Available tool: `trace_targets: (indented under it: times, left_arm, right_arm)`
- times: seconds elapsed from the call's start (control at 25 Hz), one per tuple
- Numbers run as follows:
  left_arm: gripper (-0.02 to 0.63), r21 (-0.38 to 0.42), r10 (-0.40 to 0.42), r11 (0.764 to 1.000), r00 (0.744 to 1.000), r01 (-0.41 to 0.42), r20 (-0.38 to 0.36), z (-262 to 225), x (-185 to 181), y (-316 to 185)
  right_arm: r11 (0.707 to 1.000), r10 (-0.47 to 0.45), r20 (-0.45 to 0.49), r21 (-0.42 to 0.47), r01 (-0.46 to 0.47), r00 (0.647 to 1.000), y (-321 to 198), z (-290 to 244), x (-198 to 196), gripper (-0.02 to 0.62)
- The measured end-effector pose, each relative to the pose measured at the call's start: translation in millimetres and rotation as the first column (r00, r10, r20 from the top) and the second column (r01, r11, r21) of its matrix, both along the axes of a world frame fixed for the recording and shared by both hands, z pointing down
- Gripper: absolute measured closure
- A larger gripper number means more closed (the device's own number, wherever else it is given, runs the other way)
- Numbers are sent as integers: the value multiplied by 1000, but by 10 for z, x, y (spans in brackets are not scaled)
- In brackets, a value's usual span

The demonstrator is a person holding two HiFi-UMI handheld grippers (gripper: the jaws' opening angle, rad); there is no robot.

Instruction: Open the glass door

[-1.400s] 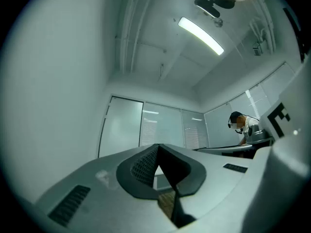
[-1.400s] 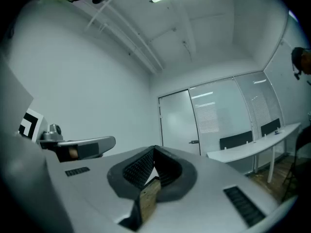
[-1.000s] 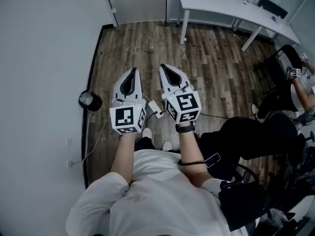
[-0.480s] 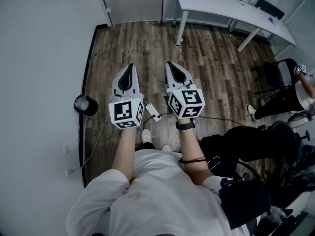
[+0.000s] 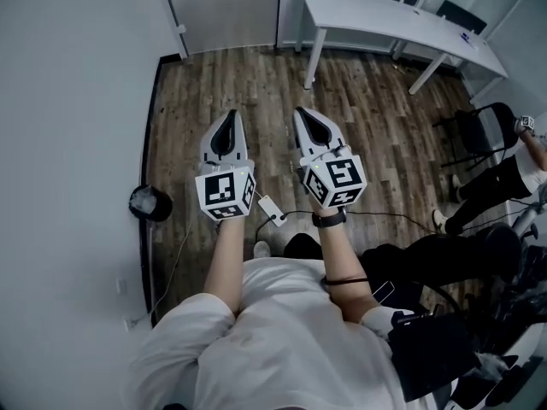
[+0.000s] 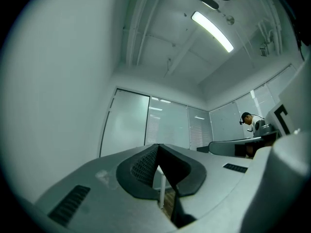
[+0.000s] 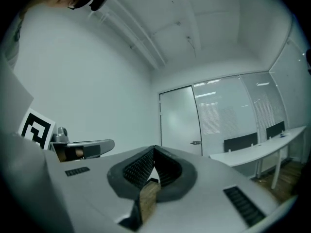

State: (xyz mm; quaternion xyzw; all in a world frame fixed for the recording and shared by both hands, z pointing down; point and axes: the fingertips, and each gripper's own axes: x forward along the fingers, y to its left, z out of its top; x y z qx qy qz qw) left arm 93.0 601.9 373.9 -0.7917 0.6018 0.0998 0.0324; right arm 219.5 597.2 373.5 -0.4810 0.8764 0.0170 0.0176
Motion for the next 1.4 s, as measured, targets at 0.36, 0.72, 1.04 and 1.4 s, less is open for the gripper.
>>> trace_targets:
  times: [0.36,0.72,1.04,1.4]
  left_arm:
    - [603,-22,62,998,998,-61,20,29,235,-703]
    - [602,-28,-6,1000,999,7,49,-79,685,-1806]
    - [601,-13,-68,998,996,69,62,-201,1262,-2558]
    - [601,-82,-94,991,991,102,92,20,1442,-3079]
  right_arm:
    - [1000,15,-8,16,-15,1000,-704,-33,36,592]
    - [995,-100,25,35,99,995,-1888,-185,312,592]
    - [982,-178,-9,57,179,984,-2705,-277,839,592]
    - [983,-181,6,-3,181,983,-3297,-41,1117,592]
